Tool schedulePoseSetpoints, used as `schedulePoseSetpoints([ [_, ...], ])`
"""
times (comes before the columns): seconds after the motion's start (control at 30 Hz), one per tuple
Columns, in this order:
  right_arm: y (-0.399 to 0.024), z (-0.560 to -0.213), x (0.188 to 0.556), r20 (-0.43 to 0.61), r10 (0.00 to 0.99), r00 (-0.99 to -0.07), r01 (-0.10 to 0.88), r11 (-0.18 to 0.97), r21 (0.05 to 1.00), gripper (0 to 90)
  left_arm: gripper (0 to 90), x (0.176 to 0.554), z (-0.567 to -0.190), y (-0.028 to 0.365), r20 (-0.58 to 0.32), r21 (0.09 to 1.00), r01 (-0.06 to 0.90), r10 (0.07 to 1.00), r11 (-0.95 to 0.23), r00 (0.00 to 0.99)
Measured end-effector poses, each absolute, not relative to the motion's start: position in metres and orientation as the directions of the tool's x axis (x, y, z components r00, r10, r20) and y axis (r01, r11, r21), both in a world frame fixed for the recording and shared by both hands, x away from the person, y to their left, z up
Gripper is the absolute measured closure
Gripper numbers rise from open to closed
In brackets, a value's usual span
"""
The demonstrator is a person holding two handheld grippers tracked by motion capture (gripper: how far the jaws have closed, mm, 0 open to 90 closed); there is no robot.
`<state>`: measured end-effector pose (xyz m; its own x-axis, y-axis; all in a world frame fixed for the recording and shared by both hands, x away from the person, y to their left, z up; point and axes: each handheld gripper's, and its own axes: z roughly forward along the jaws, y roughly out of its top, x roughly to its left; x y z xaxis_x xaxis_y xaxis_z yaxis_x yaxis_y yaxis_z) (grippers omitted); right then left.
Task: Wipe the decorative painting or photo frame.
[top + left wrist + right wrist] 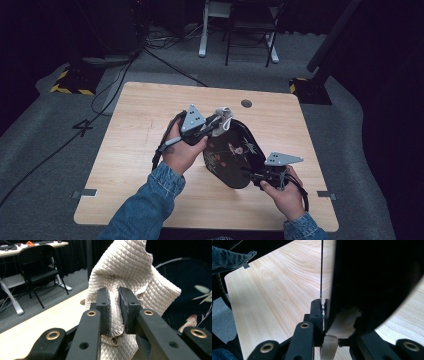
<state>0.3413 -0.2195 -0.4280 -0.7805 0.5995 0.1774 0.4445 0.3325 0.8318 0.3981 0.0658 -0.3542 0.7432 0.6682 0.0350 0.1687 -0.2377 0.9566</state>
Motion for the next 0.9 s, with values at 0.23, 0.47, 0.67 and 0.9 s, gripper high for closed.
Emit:
schedulePoseSetpoints([
  [0.23,-0.22,-0.428,0.342,0.178,0.6,-0.78,0.446,0.333,0.831,79.4,78.6,0.4,-0.362,0.068,0.032,0.95,0.187,0.676,-0.248,0.737],
  [0.47,-0.219,-0.428,0.341,0.178,0.599,-0.78,0.446,0.333,0.831,79.4,78.7,0.401,-0.369,0.072,0.034,0.944,0.202,0.684,-0.262,0.729],
  [0.67,-0.219,-0.428,0.342,0.177,0.6,-0.78,0.444,0.333,0.832,79.4,78.7,0.4,-0.376,0.077,0.028,0.939,0.218,0.693,-0.265,0.721],
  [0.9,-0.218,-0.428,0.342,0.174,0.597,-0.783,0.441,0.335,0.833,79.4,78.7,0.4,-0.383,0.083,0.02,0.935,0.234,0.699,-0.265,0.715],
])
